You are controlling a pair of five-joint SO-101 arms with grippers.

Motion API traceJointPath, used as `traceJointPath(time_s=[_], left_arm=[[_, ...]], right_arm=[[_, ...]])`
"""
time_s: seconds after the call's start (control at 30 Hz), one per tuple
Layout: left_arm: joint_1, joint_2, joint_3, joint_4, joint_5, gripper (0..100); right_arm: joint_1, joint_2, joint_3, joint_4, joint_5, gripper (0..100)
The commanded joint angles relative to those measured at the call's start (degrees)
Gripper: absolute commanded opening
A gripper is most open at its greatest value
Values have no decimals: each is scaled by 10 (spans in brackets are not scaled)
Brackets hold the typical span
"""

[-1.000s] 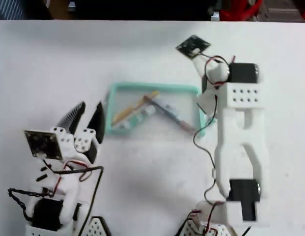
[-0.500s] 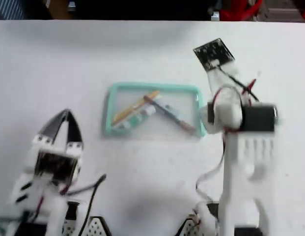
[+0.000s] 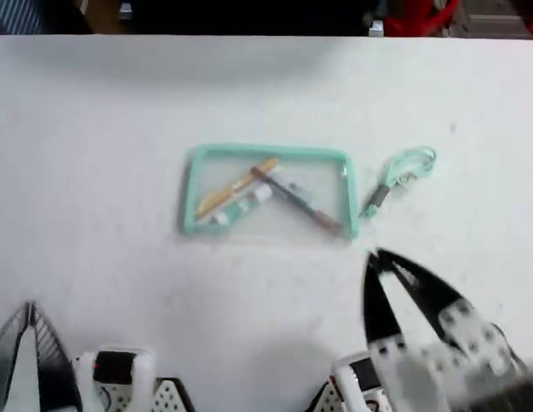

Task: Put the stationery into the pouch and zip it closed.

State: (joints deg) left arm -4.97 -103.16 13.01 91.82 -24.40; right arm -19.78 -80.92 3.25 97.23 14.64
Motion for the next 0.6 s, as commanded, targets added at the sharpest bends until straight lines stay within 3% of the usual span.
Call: traceJointPath(time_s=[0.0,0.1,0.23,0.37,0.57], left_arm=[[-33,124,-4,32,-4,23],[-17,145,40,25,-5,23],[32,67,123,-16,-4,23],[36,-32,196,-56,-6,23],[25,-15,265,-96,26,23]], right_arm=[[15,-52,25,-1,-5,17],[15,-116,86,-28,-4,17],[18,-226,206,-70,5,17],[15,-216,251,-60,89,17],[19,-225,288,-86,79,17]])
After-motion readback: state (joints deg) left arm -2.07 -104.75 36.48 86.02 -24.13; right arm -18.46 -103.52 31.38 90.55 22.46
